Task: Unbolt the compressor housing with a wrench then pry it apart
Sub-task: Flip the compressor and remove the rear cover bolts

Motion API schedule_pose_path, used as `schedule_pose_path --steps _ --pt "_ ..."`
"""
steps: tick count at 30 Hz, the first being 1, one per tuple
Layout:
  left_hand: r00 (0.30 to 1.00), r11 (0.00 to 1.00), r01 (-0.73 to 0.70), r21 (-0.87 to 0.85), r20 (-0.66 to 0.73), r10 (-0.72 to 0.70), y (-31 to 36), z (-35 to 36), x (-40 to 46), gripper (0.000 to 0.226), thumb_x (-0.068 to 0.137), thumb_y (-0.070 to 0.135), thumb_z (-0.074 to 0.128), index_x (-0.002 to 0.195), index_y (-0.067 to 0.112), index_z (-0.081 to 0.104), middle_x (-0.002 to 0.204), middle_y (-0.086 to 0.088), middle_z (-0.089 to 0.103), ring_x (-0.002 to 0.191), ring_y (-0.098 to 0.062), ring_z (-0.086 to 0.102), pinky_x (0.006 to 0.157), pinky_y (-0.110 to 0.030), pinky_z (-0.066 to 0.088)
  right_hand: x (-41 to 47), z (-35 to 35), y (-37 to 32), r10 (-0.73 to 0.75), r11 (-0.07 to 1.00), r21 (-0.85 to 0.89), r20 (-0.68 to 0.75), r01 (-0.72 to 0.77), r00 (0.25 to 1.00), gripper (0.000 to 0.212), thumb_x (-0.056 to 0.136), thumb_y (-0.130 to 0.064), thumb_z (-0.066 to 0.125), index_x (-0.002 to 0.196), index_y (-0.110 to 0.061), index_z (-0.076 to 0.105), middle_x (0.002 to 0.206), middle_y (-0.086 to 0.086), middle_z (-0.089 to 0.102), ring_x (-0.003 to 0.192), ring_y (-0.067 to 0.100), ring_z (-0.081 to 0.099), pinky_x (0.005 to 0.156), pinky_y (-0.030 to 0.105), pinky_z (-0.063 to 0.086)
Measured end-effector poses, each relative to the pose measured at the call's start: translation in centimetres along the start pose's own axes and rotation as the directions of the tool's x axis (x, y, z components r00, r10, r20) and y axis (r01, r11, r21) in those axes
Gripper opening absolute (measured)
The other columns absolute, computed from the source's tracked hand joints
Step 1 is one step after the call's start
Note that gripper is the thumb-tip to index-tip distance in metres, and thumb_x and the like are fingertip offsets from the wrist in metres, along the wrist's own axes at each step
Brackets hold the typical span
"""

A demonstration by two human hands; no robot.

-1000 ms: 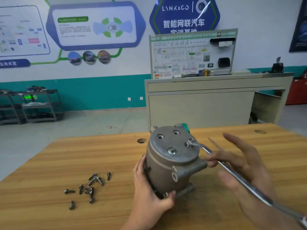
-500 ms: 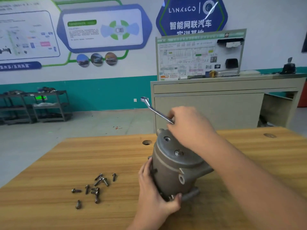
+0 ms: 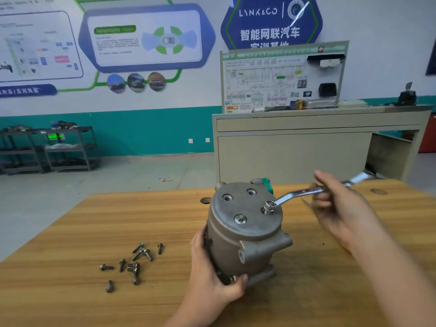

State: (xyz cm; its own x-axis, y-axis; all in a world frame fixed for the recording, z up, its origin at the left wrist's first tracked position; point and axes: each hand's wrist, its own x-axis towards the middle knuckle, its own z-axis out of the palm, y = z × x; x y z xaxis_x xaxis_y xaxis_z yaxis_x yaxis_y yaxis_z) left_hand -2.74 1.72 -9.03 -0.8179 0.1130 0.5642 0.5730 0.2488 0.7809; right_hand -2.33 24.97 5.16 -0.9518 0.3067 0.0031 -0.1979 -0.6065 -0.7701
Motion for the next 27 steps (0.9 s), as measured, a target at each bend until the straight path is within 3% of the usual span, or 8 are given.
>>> schedule_pose_path --steps 4,8,12,15,17,19,22,27 --pt "0.999 0.999 0.03 0.031 0.016 -0.03 0.3 -0.2 0.0 0.114 0.055 0.05 0.08 0.139 0.042 0.003 0.148 -0.004 0.027 0.138 -0.018 0.032 0.113 -0.044 0.032 3.0 5.5 -0.3 0.086 0.922 -0.386 0.106 -0.039 0.991 0.016 0.088 -0.006 0.063 0.075 -0.007 0.054 0.056 0.005 0.061 0.027 0.0 0.034 0.027 0.011 0.024" --pt "0.996 0.996 0.068 0.05 0.056 -0.071 0.9 -0.6 0.1 0.115 0.054 0.047 0.079 0.138 0.038 0.002 0.148 -0.004 0.026 0.139 -0.016 0.03 0.114 -0.041 0.029 1.4 9.9 0.6 0.092 0.495 -0.815 0.392 0.299 0.915 0.007 0.086 -0.012 0.065 0.085 -0.005 0.067 0.053 -0.003 0.066 0.032 0.004 0.04 0.031 0.014 0.029" --pt "0.992 0.996 0.067 -0.057 0.113 -0.06 2.8 -1.7 -0.1 0.108 0.055 0.046 0.074 0.136 0.035 0.004 0.15 0.005 0.018 0.141 -0.005 0.022 0.113 -0.019 0.024 -2.0 10.8 1.5 0.154 0.198 -0.742 0.669 0.641 0.727 0.007 0.085 -0.033 0.068 0.08 -0.028 0.068 0.061 -0.007 0.069 0.052 0.002 0.055 0.048 0.014 0.042" --pt "0.985 0.97 0.045 -0.237 -0.149 -0.082 5.0 -3.2 0.3 0.085 0.059 0.046 0.062 0.134 0.035 0.024 0.147 0.013 0.027 0.14 -0.004 0.026 0.116 -0.03 0.021 -3.5 9.8 1.8 0.171 0.112 -0.689 0.724 0.716 0.669 0.014 0.081 -0.046 0.069 0.082 -0.033 0.063 0.072 -0.012 0.063 0.067 0.001 0.058 0.06 0.025 0.048" --pt "0.986 0.998 -0.013 -0.065 -0.167 0.002 7.1 -4.0 1.4 0.071 0.068 0.052 0.058 0.134 0.04 0.033 0.146 0.013 0.03 0.138 0.0 0.026 0.116 -0.032 0.022 -4.2 8.9 1.7 0.051 -0.014 -0.611 0.79 0.791 0.611 0.014 0.081 -0.049 0.067 0.084 -0.037 0.061 0.075 -0.016 0.058 0.071 0.0 0.055 0.061 0.024 0.045" --pt "0.987 0.976 -0.162 0.146 0.037 0.159 9.7 -4.3 3.4 0.06 0.077 0.051 0.056 0.134 0.045 0.037 0.146 0.015 0.03 0.139 0.0 0.024 0.113 -0.029 0.025 -4.6 8.1 1.5 -0.129 -0.081 -0.458 0.886 0.885 0.446 0.01 0.086 -0.041 0.063 0.085 -0.032 0.064 0.072 -0.017 0.055 0.07 0.003 0.052 0.06 0.027 0.043" --pt "0.89 0.877 -0.385 0.286 0.367 0.271 12.6 -3.5 7.1 0.043 0.083 0.031 0.064 0.125 0.027 0.056 0.133 0.018 0.044 0.13 -0.001 0.036 0.11 -0.036 0.033 -4.5 6.5 0.9 -0.359 0.013 -0.344 0.875 0.939 0.326 0.014 0.089 -0.035 0.056 0.086 -0.024 0.064 0.072 -0.015 0.056 0.069 0.008 0.055 0.062 0.032 0.047" --pt "0.796 0.713 -0.445 0.542 0.605 0.037 13.9 -0.8 10.9 0.035 0.092 0.037 0.056 0.126 0.031 0.06 0.137 0.016 0.053 0.12 -0.006 0.05 0.099 -0.029 0.041 -3.7 3.1 -0.1 -0.648 0.457 -0.312 0.525 0.833 0.552 0.015 0.094 -0.022 0.053 0.098 -0.036 0.05 0.071 -0.003 0.062 0.059 0.008 0.06 0.052 0.02 0.048"
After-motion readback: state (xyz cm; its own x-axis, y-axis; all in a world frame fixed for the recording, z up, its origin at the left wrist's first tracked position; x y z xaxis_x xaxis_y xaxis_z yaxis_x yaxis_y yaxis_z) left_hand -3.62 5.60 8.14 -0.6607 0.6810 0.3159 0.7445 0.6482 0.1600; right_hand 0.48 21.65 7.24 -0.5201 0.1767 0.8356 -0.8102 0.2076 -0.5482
